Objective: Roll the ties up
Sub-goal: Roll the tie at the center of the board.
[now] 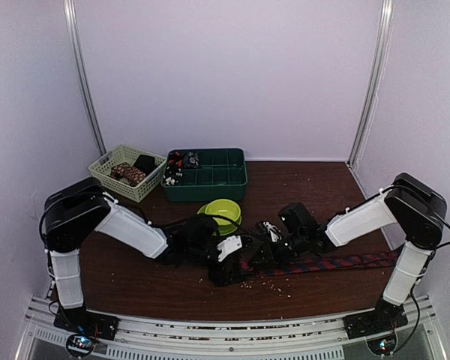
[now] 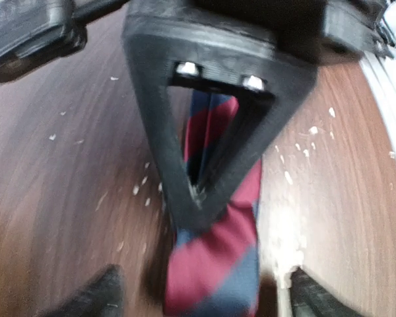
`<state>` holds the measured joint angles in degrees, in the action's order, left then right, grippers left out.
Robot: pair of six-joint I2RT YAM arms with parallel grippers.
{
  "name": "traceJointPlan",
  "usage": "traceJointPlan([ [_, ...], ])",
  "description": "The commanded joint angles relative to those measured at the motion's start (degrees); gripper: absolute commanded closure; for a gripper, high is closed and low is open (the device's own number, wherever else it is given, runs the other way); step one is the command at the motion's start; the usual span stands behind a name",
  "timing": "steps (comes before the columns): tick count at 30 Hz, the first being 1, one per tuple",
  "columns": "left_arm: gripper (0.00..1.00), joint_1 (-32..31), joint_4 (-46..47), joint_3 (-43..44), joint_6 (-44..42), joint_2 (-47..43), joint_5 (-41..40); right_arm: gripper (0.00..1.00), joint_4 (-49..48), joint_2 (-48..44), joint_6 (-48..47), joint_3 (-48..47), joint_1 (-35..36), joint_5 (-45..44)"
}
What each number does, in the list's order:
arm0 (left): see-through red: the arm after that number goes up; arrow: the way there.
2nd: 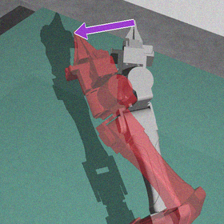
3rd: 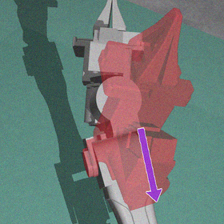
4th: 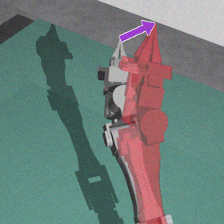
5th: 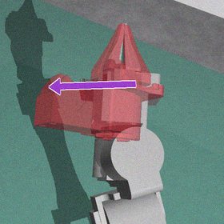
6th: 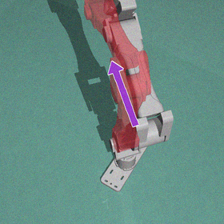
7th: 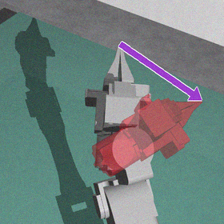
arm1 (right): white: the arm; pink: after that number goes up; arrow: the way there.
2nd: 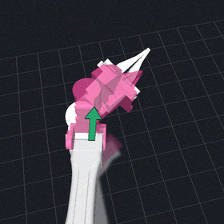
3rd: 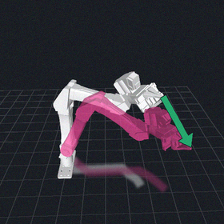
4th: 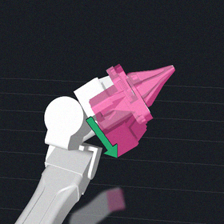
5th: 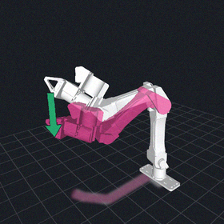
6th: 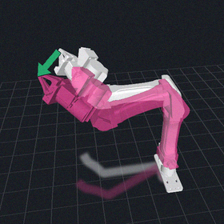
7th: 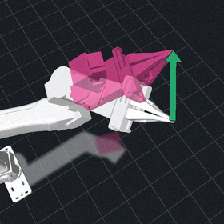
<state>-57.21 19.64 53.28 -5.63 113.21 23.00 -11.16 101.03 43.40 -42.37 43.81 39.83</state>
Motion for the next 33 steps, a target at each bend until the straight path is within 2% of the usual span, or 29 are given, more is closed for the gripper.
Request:
traceJointPlan([
  [1,0.02,0.0,-0.6,-2.6,0.3,-9.9,-5.2,1.0,-1.1,1.6,-0.9,1.7,-0.6,-1.7],
  [6,0.02,-0.1,-0.6,-5.5,1.9,-19.4,-12.4,1.0,-3.1,2.7,-1.0,2.3,-0.7,-1.4],
  [10,0.02,-0.1,10.0,-10.8,9.8,-22.5,-15.4,1.0,-5.0,2.8,-1.3,3.7,-0.8,-1.5],
  [12,0.02,0.3,12.1,-10.7,13.1,-20.8,-16.1,1.0,-6.4,2.9,-1.1,4.2,-0.8,-1.4],
  [15,0.02,1.0,3.7,-4.3,8.6,-16.9,-6.8,1.0,-7.8,3.2,-1.1,4.7,-0.8,-1.2],
  [19,0.02,0.3,17.7,-9.7,8.1,-12.2,-6.9,1.0,-8.4,4.0,-1.6,4.8,-1.0,-0.8],
  [28,0.02,-2.1,20.2,-5.2,2.2,1.9,-4.3,1.0,-9.7,4.9,-1.9,6.0,-2.1,0.0],
  [33,0.14,-2.3,19.6,-3.3,0.8,5.1,-2.7,1.0,-9.6,4.8,-2.2,6.0,-2.2,0.3],
])
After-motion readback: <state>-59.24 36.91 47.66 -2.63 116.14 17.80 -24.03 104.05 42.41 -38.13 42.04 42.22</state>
